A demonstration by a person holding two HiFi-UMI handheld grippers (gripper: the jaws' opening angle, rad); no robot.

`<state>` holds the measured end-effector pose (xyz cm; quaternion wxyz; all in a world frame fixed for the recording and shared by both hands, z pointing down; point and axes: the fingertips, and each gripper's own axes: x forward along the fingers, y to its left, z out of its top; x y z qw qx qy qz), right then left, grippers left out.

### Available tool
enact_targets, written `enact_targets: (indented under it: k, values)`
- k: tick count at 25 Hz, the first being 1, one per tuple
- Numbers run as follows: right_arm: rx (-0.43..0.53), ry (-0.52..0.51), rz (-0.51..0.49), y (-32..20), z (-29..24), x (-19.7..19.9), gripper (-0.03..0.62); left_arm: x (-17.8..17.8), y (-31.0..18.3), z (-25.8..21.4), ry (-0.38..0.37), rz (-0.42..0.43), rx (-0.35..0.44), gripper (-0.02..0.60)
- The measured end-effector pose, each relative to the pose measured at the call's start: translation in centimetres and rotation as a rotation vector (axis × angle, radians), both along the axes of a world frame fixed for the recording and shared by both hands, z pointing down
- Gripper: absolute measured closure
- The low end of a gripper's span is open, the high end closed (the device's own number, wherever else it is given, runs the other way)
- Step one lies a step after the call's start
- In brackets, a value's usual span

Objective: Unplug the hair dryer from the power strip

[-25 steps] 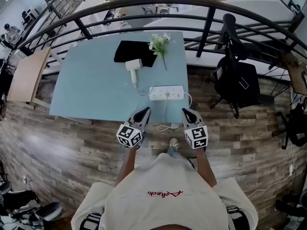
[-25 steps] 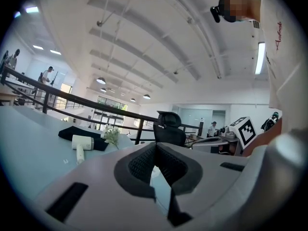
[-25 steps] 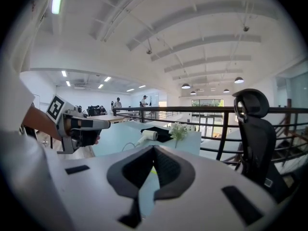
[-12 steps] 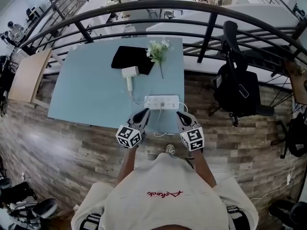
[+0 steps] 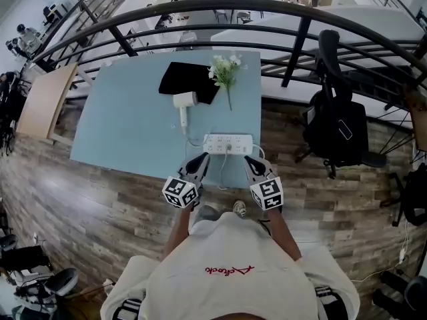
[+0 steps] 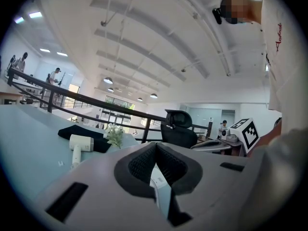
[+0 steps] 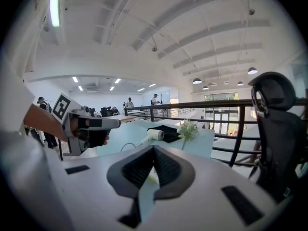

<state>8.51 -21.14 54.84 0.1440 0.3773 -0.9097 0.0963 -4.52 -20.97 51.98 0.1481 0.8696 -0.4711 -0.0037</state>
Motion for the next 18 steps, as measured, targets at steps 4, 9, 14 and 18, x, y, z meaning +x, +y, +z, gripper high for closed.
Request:
enact_targets:
  k: [4,9,14,18]
  values:
    - [-0.006,0.006,0.005,-0.2,0.2,-0.3,0.577,-0.4,-0.2,0.2,0.005,0.002,0.0,0.572]
    - [-0.009,0.024,0.034,-0.6,0.6,-0.5,0.577,-0.4,-1.0,0.8,0.023,0.035,-0.003,0.572]
    - [-0.013,0.025,0.103,-2.0,0.8,-0.8,0.577,-0.8,-2.2,1.2,0.031,0.097,-0.008,0.572]
    - [-0.012,0.033,0.143,-3.0,0.5,-2.3,0.576,-2.6,-3.6,1.2,0.039,0.132,-0.011,0.572]
